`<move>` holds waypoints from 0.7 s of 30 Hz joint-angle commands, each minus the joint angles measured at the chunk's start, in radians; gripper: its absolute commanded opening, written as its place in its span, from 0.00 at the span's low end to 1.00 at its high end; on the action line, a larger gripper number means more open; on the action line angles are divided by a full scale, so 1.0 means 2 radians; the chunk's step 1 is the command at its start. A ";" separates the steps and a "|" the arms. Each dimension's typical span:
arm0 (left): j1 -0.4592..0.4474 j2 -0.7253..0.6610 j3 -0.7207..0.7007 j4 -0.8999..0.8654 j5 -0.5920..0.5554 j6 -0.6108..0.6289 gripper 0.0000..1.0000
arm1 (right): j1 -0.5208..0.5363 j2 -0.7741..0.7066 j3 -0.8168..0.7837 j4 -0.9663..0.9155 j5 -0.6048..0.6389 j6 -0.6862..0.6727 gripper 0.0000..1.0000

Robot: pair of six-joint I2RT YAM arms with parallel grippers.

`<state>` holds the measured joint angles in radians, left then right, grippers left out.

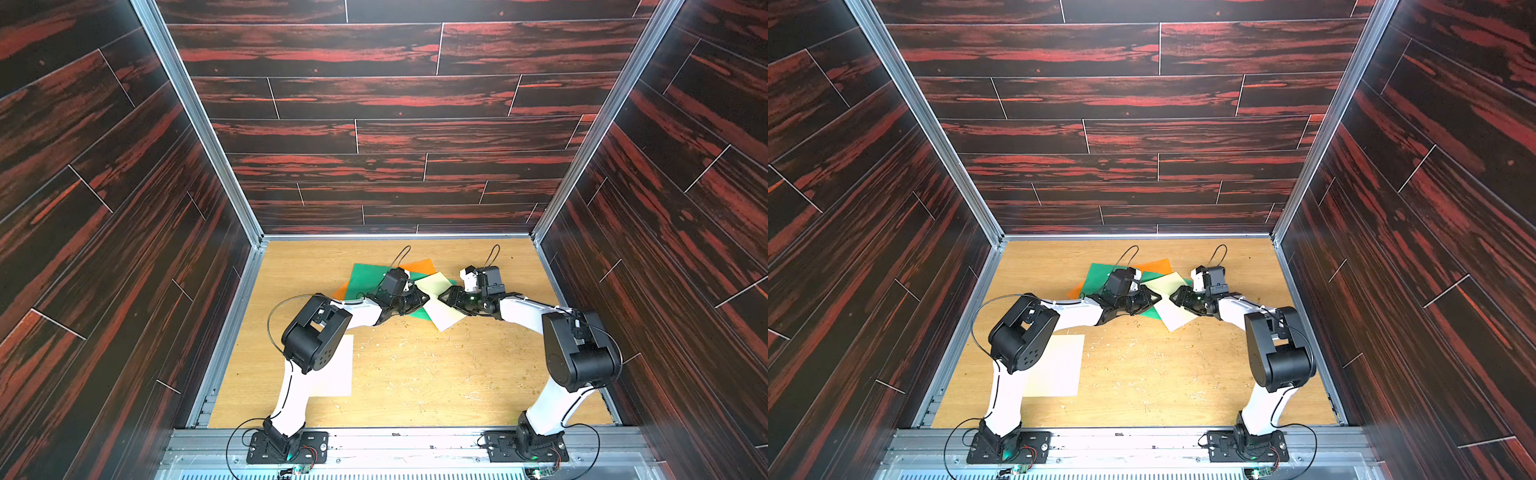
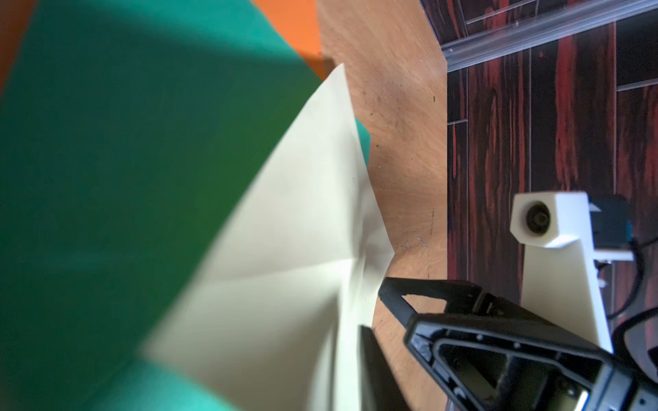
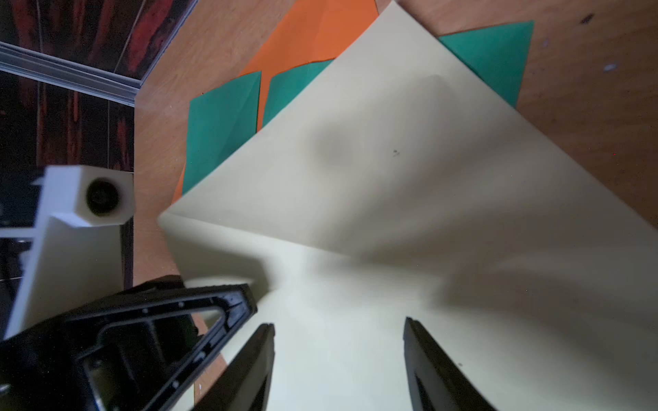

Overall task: Sort the scattered colored papers by color
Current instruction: Pick up the colored paper from the center of the board.

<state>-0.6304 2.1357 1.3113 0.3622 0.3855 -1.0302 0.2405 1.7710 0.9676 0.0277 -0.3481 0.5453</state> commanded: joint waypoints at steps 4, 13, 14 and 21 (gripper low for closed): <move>-0.002 0.006 0.029 -0.049 -0.004 0.034 0.00 | 0.005 -0.004 -0.011 0.000 -0.005 -0.013 0.64; -0.001 -0.018 0.118 -0.344 -0.030 0.226 0.00 | 0.007 -0.080 -0.009 -0.019 0.032 -0.033 0.69; 0.000 -0.023 0.131 -0.389 -0.038 0.254 0.00 | 0.006 -0.089 -0.008 -0.025 0.037 -0.035 0.70; 0.020 -0.094 0.132 -0.592 -0.092 0.373 0.00 | 0.006 -0.118 -0.005 -0.039 0.051 -0.033 0.71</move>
<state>-0.6147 2.0510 1.5791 -0.5488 0.2691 -0.4438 0.2474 1.5375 0.9527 -0.0071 -0.2653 0.4919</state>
